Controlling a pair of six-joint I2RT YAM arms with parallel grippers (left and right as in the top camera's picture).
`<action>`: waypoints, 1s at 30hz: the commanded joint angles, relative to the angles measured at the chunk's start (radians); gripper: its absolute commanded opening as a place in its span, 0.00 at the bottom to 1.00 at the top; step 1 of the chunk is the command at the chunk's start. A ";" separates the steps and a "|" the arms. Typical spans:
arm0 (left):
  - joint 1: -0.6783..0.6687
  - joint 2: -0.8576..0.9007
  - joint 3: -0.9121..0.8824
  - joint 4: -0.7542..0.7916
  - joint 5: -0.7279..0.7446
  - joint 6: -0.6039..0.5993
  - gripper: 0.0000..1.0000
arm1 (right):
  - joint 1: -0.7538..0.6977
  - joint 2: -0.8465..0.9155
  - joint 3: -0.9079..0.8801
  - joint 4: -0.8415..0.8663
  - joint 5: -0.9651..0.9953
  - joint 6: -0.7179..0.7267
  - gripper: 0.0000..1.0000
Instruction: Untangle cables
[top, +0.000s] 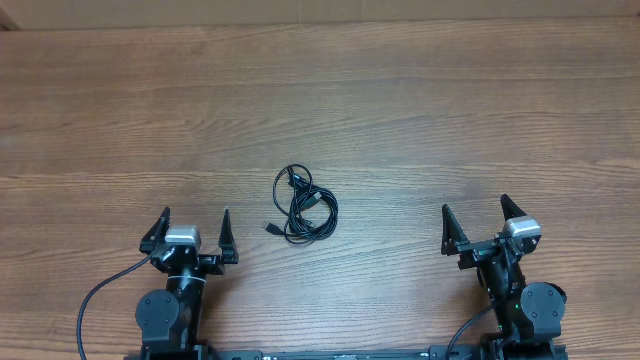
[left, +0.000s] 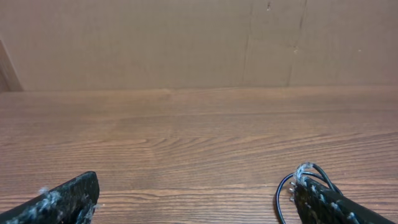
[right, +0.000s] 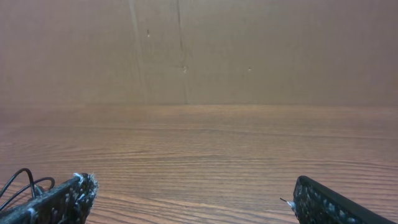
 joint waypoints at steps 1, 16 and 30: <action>0.005 -0.008 -0.003 -0.003 -0.012 -0.013 1.00 | -0.003 -0.009 -0.010 0.003 0.014 0.006 1.00; 0.005 -0.008 0.015 -0.003 -0.011 -0.013 0.99 | -0.003 -0.009 -0.010 0.003 0.014 0.006 1.00; 0.005 -0.007 0.239 -0.205 -0.011 -0.040 1.00 | -0.003 -0.009 -0.010 0.003 0.014 0.006 1.00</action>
